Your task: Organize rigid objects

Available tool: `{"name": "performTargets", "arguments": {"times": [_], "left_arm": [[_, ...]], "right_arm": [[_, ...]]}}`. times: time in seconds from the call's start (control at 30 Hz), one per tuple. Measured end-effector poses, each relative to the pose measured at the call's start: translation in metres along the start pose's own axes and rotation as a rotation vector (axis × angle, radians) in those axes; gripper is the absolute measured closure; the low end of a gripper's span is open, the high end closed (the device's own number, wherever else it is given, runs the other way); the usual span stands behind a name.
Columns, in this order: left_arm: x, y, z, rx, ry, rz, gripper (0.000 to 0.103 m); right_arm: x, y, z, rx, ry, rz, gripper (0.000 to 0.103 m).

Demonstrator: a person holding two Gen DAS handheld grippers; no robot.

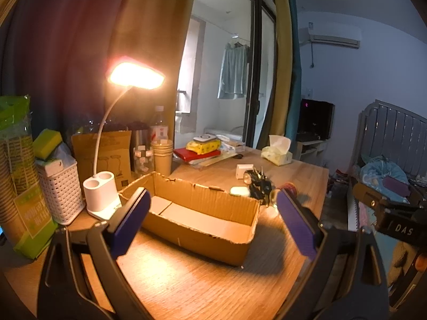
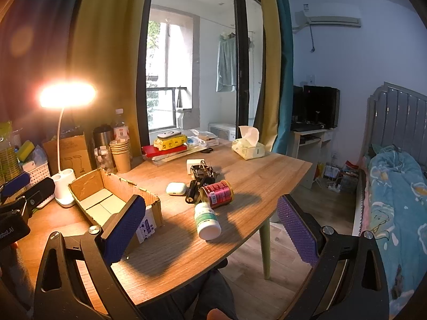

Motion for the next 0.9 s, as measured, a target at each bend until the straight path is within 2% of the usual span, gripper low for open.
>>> {"name": "performTargets", "arguments": {"times": [0.9], "left_arm": [[0.0030, -0.0048, -0.0007, 0.008, -0.002, -0.027, 0.007]], "right_arm": [[-0.0005, -0.0027, -0.0021, 0.018, -0.011, -0.003, 0.003]]}}
Point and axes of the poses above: each gripper's, at about its wrist camera, not at the fingertips, and z roughly the way its jaws point, y to its right, x to its top, the point moved 10 cm from there along z, roughly the way its jaws point, and after that the axes turned 13 degrees about y, right-handed, at the moved point
